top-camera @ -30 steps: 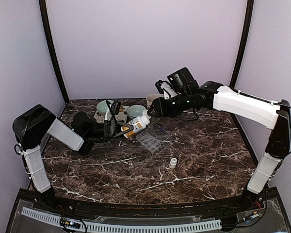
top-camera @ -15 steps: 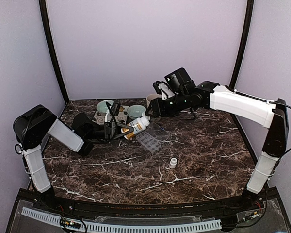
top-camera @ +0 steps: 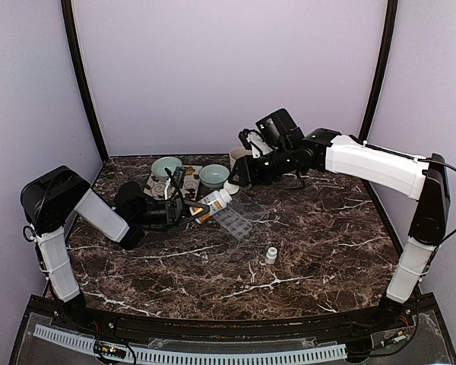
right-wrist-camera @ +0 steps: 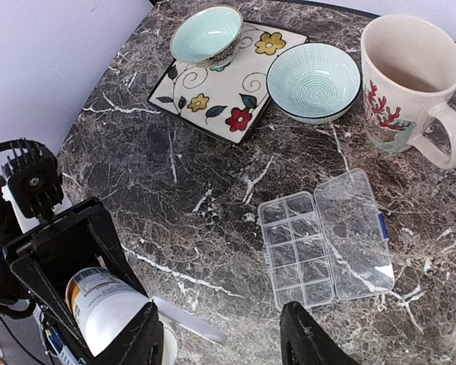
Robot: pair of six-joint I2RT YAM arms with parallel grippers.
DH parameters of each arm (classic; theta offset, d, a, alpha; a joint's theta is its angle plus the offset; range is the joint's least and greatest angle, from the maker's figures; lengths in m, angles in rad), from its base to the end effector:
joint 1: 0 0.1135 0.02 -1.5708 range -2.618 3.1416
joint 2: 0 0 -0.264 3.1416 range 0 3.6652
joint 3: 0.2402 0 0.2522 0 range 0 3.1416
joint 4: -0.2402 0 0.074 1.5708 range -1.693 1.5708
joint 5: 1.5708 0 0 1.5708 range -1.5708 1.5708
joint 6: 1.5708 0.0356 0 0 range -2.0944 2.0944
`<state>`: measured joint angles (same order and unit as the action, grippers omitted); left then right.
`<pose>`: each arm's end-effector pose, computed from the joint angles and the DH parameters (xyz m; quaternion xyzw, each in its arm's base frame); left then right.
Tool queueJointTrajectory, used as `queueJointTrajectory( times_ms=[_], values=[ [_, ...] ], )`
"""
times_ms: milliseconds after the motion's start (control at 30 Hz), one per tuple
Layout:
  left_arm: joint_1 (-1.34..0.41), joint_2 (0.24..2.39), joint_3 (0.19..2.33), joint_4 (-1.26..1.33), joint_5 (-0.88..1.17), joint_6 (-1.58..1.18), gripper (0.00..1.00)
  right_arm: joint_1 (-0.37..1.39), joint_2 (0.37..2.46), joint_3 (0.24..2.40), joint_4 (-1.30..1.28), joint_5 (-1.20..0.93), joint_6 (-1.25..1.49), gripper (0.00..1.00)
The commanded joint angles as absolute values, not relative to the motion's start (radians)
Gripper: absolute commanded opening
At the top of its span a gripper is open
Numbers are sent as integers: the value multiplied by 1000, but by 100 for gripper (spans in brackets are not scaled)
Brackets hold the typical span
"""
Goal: Sort the pills into containers
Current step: Pour the pill into the compartment of the pill container.
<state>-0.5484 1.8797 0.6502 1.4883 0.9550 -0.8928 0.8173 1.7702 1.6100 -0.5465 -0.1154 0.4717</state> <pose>0.2666 -0.1969 0.1785 0.2660 0.5961 -0.6750 0.3439 0.2754 0.2995 0.3214 -0.1797 0.8889 0.2930 0.3027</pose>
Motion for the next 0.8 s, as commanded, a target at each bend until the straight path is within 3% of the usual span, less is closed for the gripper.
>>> queueJointTrajectory(
  times_ms=[0, 767],
  values=[
    [-532, 1851, 634, 1501, 920, -832, 9, 813, 1789, 1628, -520, -109, 457, 53],
    [-488, 1926, 668, 1317, 887, -645, 6, 771, 1928, 1712, -503, -118, 413, 53]
  ],
)
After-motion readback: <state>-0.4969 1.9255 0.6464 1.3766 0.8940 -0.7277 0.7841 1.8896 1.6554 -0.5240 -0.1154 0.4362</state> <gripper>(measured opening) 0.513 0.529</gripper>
